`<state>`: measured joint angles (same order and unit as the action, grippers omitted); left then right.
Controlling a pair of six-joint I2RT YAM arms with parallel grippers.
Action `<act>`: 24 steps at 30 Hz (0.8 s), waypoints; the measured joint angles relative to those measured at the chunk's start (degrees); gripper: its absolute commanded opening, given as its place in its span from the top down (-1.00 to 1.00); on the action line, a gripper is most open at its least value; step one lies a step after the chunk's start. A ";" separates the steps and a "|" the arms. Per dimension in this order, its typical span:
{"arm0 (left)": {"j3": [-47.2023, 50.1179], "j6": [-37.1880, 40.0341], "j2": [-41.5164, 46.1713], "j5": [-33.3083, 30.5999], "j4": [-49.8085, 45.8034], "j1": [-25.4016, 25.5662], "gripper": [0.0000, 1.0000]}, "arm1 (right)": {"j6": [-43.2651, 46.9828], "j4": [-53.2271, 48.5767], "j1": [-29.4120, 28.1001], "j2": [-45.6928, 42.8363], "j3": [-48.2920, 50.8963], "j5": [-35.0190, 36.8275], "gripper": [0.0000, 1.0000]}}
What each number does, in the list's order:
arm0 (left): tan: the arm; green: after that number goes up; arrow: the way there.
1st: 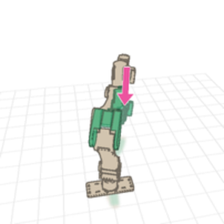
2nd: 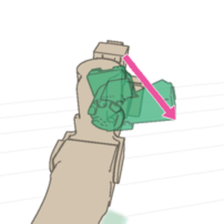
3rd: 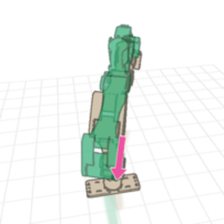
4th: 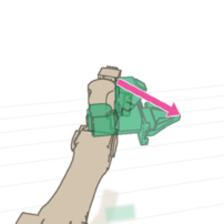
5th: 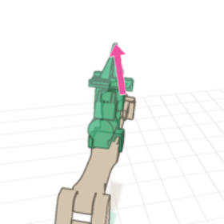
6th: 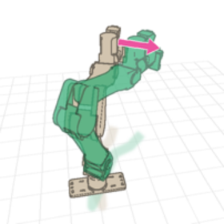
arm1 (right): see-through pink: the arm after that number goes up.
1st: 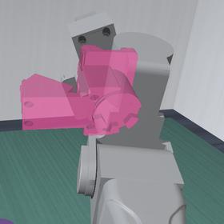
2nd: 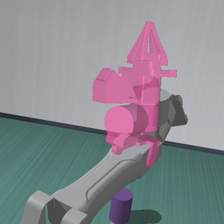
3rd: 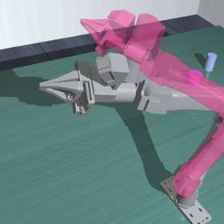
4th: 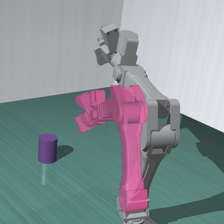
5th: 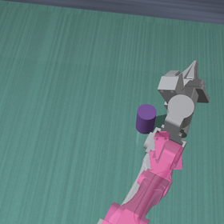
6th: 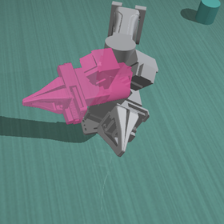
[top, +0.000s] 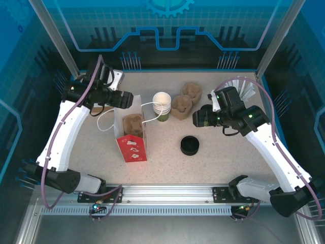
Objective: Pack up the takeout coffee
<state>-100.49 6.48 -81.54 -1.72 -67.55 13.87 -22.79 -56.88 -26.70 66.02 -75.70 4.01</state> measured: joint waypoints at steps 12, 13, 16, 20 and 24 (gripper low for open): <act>-2.91 24.28 -9.60 4.79 -1.25 -0.61 -0.65 | 1.62 0.00 0.00 0.00 0.00 -0.20 -1.00; -3.56 25.46 -10.56 5.22 -1.29 -0.61 -0.54 | 1.77 0.00 0.00 0.00 0.00 -0.20 -1.00; -6.03 27.47 -13.77 6.16 -1.86 -0.66 0.08 | 2.10 0.00 0.00 0.00 0.00 -0.17 -1.00; -8.28 28.65 -16.37 7.21 -2.56 -0.66 0.78 | 2.47 0.00 0.00 -0.02 0.00 -0.15 -1.00; -10.21 29.64 -16.31 7.63 -4.02 -0.63 1.00 | 2.62 0.00 0.00 -0.17 0.00 -0.15 -1.00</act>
<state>-110.69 36.12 -97.84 5.91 -71.57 13.23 -20.16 -56.88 -26.70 65.84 -75.70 3.86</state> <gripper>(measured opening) 0.044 0.999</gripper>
